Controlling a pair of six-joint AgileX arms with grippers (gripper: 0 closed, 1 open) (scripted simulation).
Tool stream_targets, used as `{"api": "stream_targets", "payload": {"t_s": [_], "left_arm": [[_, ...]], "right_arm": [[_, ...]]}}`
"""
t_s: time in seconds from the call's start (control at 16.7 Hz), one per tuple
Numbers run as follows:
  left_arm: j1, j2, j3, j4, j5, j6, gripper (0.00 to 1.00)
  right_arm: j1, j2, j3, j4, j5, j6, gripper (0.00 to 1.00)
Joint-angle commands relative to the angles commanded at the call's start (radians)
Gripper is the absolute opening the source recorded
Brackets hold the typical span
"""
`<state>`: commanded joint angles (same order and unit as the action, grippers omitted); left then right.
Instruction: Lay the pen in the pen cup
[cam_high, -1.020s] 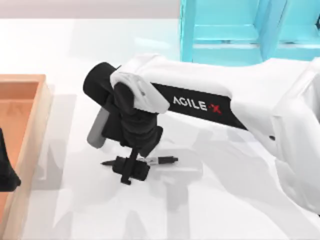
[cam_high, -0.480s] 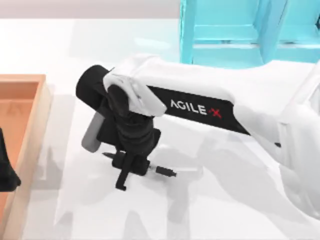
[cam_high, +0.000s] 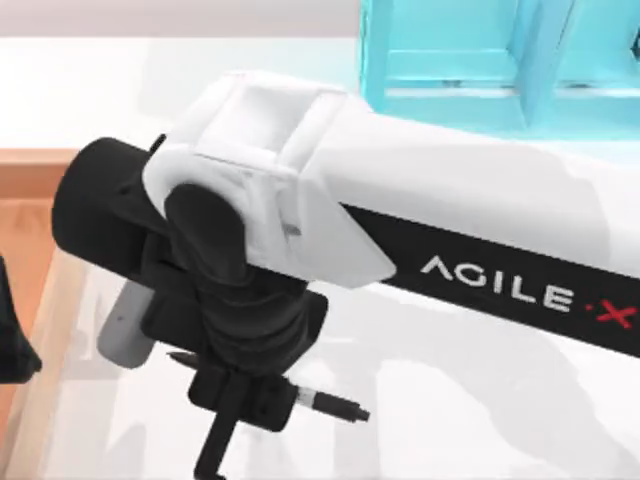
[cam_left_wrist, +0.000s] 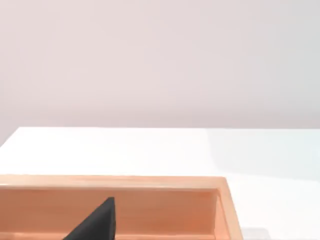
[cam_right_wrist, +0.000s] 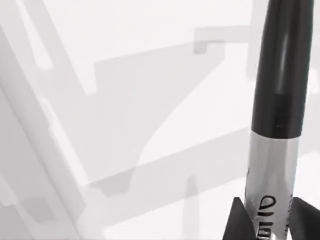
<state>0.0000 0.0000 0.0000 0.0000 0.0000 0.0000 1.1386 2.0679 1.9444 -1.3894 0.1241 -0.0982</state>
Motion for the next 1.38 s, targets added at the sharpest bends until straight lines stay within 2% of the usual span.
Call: {"api": "stream_targets", "payload": {"t_s": [0.42,0.6,0.78,0.96,1.38], "left_arm": [[0.0,0.0,0.0,0.0,0.0,0.0,1.0],[0.0,0.0,0.0,0.0,0.0,0.0,1.0],[0.0,0.0,0.0,0.0,0.0,0.0,1.0],[0.0,0.0,0.0,0.0,0.0,0.0,1.0],[0.0,0.0,0.0,0.0,0.0,0.0,1.0]], "right_arm": [[0.006,-0.015,-0.004,-0.003,-0.009,0.013,0.0],[-0.045,-0.033,-0.041,0.086,-0.097,0.017,0.0],[-0.147,-0.054,-0.12,0.27,-0.263,0.035,0.0],[-0.29,-0.064,-0.24,0.543,-0.475,0.071,0.0],[-0.708,-0.071,-0.631,1.401,-0.994,0.2,0.0]]}}
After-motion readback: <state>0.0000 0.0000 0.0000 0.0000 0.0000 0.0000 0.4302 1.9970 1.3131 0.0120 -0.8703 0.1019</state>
